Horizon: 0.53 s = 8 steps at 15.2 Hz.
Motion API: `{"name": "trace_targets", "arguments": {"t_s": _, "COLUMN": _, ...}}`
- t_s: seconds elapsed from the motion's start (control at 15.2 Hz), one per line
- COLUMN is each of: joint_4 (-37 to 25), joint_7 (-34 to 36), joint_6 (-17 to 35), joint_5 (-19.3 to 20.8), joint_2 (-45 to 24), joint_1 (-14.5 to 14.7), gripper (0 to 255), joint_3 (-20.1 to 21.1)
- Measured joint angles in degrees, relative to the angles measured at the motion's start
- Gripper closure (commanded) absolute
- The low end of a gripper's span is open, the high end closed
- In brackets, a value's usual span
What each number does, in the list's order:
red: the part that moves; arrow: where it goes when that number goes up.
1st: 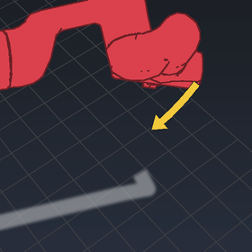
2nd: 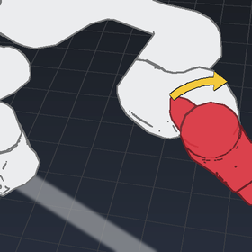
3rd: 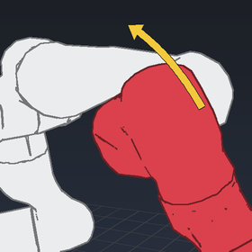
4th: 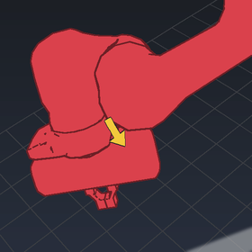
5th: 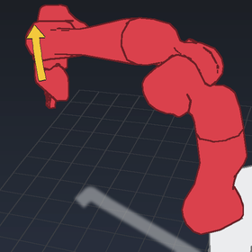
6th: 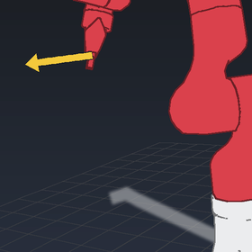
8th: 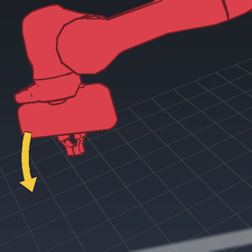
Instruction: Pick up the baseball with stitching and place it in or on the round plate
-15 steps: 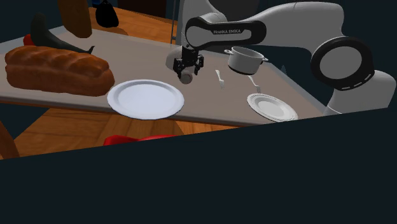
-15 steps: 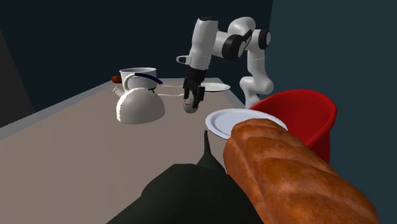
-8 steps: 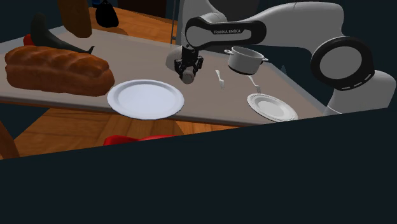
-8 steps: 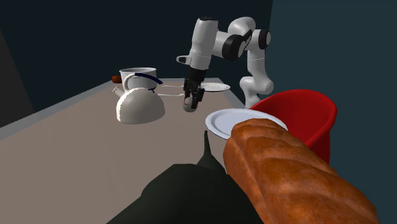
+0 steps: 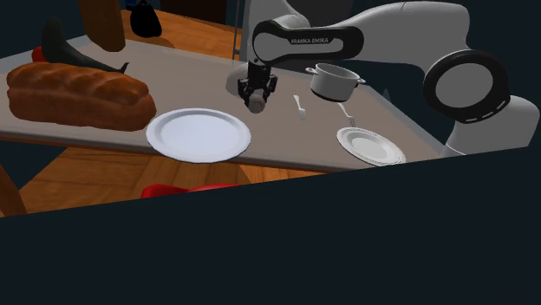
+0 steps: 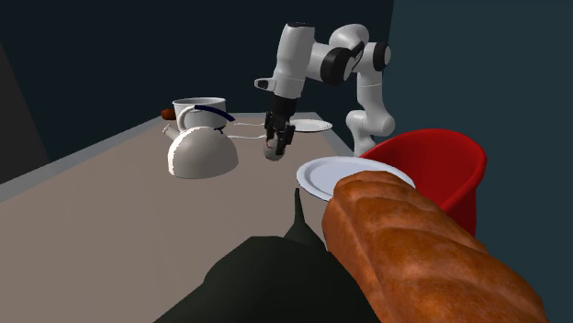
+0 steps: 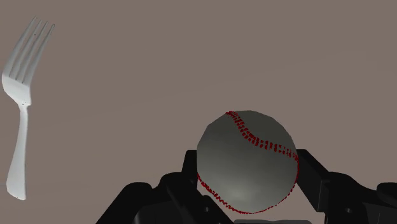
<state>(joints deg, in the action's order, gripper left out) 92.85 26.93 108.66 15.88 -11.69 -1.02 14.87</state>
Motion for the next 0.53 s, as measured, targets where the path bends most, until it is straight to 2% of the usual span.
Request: {"name": "trace_targets", "arguments": {"t_s": 0.53, "joint_4": -5.9, "joint_7": -1.1, "joint_6": -5.8, "joint_5": -0.3, "joint_2": -0.1, "joint_1": 0.4, "gripper": 255, "joint_3": 0.2}}
